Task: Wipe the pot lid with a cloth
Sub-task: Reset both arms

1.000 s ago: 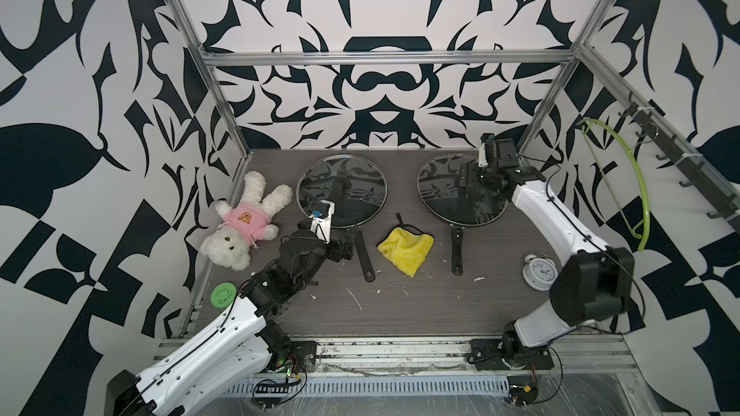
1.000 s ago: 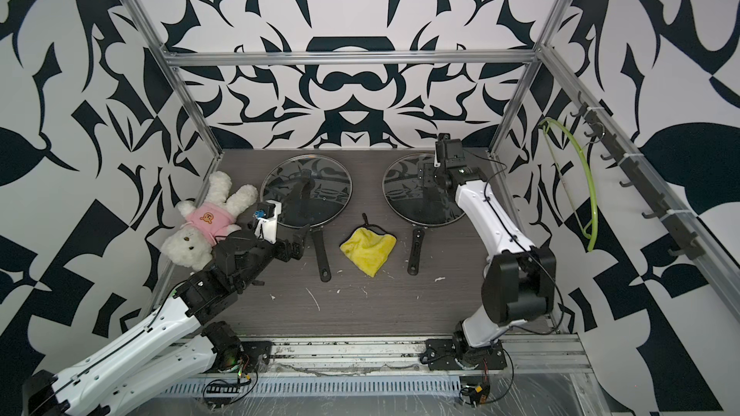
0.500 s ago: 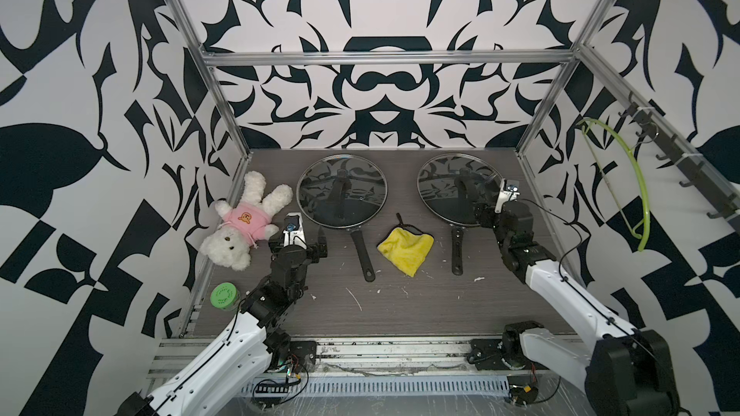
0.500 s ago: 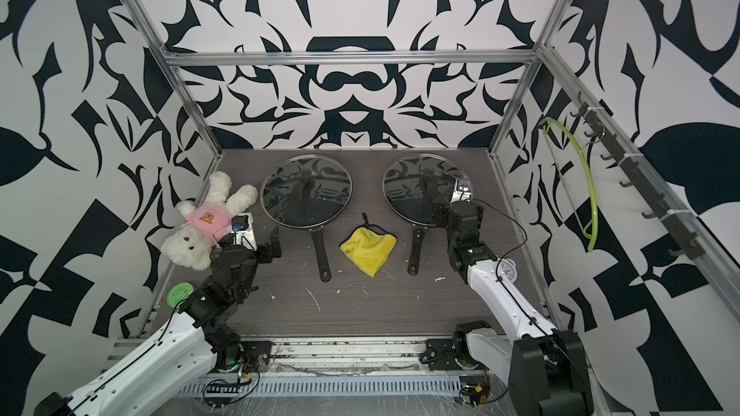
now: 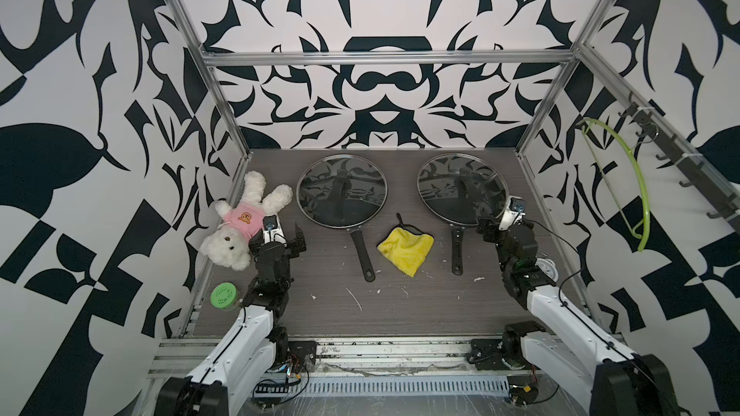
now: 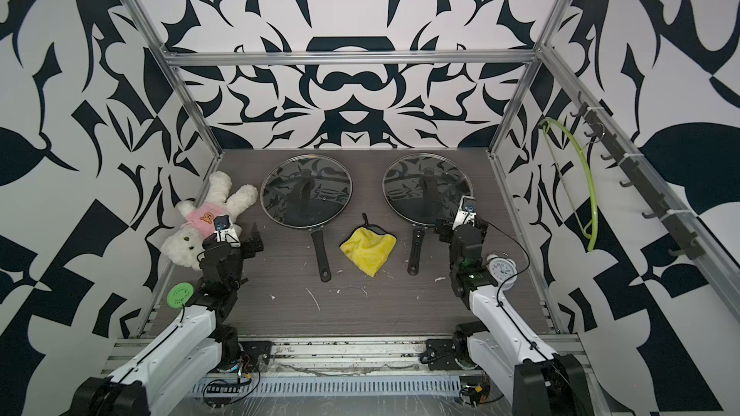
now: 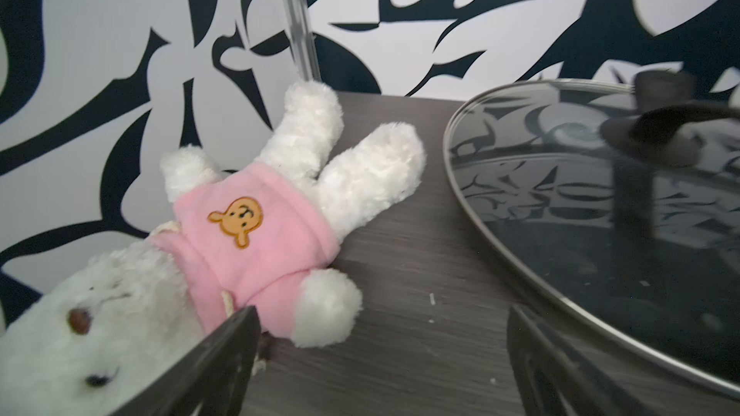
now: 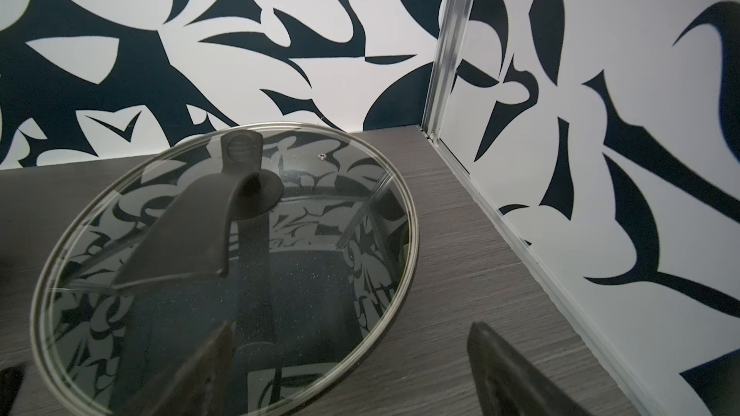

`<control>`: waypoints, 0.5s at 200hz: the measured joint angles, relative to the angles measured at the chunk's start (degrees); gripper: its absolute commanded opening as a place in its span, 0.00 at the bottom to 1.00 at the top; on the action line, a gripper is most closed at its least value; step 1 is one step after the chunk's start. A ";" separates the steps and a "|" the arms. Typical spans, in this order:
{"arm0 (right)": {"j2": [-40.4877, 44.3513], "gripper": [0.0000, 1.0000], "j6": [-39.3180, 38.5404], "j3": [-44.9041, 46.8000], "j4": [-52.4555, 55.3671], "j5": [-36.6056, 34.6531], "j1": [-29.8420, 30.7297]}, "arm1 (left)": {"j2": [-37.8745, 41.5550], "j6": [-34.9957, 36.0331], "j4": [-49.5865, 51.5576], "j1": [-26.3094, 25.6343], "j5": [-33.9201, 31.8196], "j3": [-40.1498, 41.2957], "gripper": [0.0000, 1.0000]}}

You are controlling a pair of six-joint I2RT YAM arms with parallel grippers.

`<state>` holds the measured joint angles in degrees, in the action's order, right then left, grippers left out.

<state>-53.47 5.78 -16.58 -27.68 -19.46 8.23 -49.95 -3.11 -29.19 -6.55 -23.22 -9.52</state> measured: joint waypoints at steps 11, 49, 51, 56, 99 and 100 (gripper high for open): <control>-1.86 0.94 -0.24 1.88 -2.01 0.15 0.00 | -3.37 0.11 -2.34 2.97 2.82 -0.02 0.99; -9.44 0.95 -1.75 4.76 -8.76 -0.17 0.00 | -13.88 0.37 -10.58 6.88 9.92 -0.98 0.99; -9.81 0.95 -1.77 4.76 -9.33 -0.26 0.00 | -14.32 0.37 -10.91 6.93 10.14 -1.05 0.99; -10.73 0.95 -1.95 4.76 -10.84 -0.37 0.00 | -15.87 0.28 -12.02 7.04 10.73 -1.33 0.99; -19.50 0.96 -2.99 4.66 -23.37 -0.87 0.00 | -27.69 -1.57 -22.12 7.34 14.34 -2.95 0.99; -19.61 0.96 -2.99 4.63 -23.52 -0.87 0.00 | -28.00 -1.57 -22.36 7.34 14.36 -3.02 0.99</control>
<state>-73.08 2.79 -11.94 -51.20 -20.34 8.23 -77.95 -4.69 -51.55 0.80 -8.86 -12.53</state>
